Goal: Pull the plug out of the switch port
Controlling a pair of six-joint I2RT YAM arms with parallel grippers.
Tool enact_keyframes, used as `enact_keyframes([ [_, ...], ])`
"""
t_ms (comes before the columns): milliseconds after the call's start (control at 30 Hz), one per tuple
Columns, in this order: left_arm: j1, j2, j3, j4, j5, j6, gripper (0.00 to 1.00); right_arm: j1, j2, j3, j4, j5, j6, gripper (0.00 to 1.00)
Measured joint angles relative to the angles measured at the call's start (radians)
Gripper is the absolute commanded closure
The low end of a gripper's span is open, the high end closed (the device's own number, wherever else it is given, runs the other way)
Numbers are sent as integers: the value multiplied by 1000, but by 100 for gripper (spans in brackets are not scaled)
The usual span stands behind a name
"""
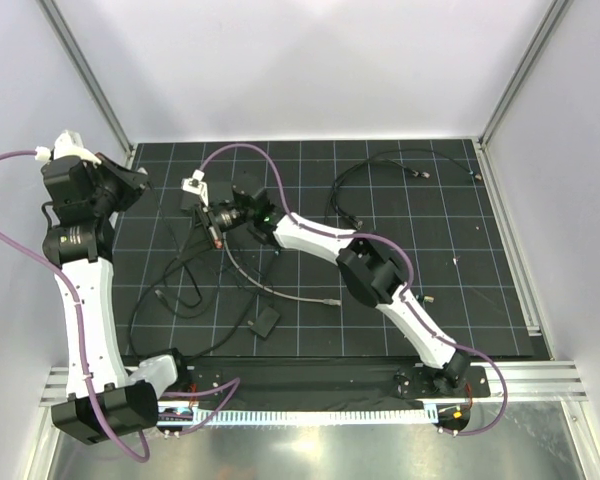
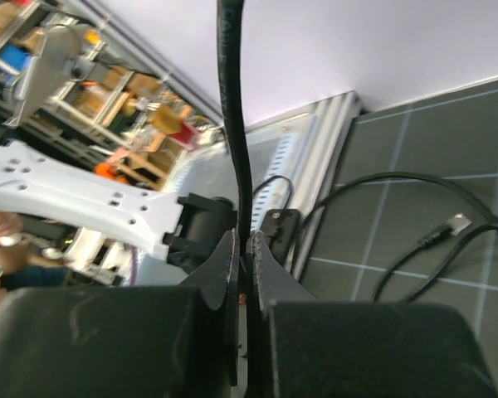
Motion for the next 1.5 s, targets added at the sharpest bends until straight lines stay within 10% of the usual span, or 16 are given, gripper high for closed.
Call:
enact_keyframes([
  [233, 0, -11, 71, -68, -49, 38, 35, 7, -123, -14, -299, 161, -201, 99],
  [433, 0, -89, 67, -118, -137, 77, 13, 8, -232, -130, -303, 296, -130, 99],
  [833, 0, -293, -23, -158, -362, 113, 11, 7, -351, -114, -239, 377, 175, 99],
  [1133, 0, -341, -66, -164, -394, 117, 11, -26, -501, 214, -457, 449, 164, 99],
  [1500, 0, -329, -98, -169, -280, 117, 11, -710, -695, 131, -451, 472, 285, 99],
])
